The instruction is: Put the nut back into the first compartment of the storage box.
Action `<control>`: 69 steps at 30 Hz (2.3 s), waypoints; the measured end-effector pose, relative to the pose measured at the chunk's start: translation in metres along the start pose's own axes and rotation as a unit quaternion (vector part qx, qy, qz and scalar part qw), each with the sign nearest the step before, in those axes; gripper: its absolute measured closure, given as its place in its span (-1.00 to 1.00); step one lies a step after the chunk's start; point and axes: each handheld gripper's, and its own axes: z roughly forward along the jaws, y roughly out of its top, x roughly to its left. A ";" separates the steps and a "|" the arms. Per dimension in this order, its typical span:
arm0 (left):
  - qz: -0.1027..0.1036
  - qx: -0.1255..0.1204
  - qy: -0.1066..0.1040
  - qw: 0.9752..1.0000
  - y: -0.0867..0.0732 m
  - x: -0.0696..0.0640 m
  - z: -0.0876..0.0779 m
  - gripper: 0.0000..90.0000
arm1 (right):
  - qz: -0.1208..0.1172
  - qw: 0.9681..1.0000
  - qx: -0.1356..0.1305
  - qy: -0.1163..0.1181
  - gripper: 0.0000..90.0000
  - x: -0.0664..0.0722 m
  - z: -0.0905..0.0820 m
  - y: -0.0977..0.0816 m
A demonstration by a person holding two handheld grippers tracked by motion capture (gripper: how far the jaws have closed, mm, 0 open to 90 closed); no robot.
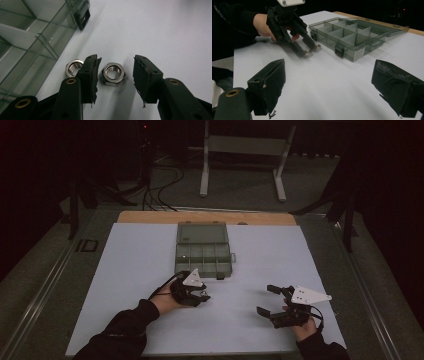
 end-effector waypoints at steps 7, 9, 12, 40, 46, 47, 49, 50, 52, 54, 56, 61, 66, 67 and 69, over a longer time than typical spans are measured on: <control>0.001 0.005 -0.002 1.000 0.002 0.000 0.005 0.39 | 0.000 1.000 0.000 0.000 -0.73 0.000 0.000 0.000; 0.004 0.004 -0.006 1.000 0.002 0.000 0.005 0.50 | 0.000 1.000 0.000 0.000 -0.73 0.000 0.000 0.000; 0.004 0.006 -0.007 1.000 0.002 0.000 0.005 0.53 | 0.000 1.000 0.000 0.000 -0.73 0.000 0.000 0.000; -0.047 -0.080 0.095 0.991 0.058 0.047 -0.095 0.55 | 0.001 1.000 0.001 0.002 -0.73 0.000 0.001 0.000; -0.085 -0.092 0.128 0.984 0.056 0.070 -0.097 0.55 | 0.001 1.000 0.000 0.002 -0.73 0.000 0.001 0.000; -0.089 -0.091 0.131 0.983 0.056 0.074 -0.097 0.55 | 0.001 1.000 0.000 0.002 -0.73 0.000 0.001 0.000; -0.099 -0.096 0.140 0.981 0.054 0.081 -0.095 0.55 | 0.001 1.000 0.000 0.003 -0.73 0.001 0.001 0.000; -0.104 -0.096 0.140 0.980 0.053 0.084 -0.095 0.55 | 0.000 1.000 0.000 0.003 -0.73 0.001 0.001 0.000; -0.112 -0.096 0.150 0.978 0.051 0.090 -0.093 0.55 | 0.000 1.000 0.000 0.003 -0.73 0.001 0.001 0.000; -0.124 -0.101 0.159 0.974 0.049 0.096 -0.090 0.55 | 0.000 1.000 0.000 0.003 -0.73 0.001 0.001 0.000; -0.133 -0.102 0.165 0.972 0.046 0.101 -0.088 0.55 | 0.000 1.000 0.000 0.004 -0.73 0.001 0.001 0.000; -0.161 -0.112 0.172 0.965 0.038 0.112 -0.081 0.55 | 0.001 1.000 0.000 0.005 -0.73 0.001 0.001 0.000; -0.174 -0.100 0.173 0.964 0.028 0.118 -0.070 0.55 | 0.000 1.000 0.000 0.005 -0.73 0.001 0.001 0.000; -0.174 -0.097 0.175 0.964 0.026 0.118 -0.067 0.55 | 0.001 1.000 0.000 0.005 -0.73 0.001 0.001 0.000; -0.179 -0.092 0.171 0.964 0.022 0.120 -0.062 0.55 | 0.000 1.000 0.000 0.006 -0.73 0.001 0.001 0.000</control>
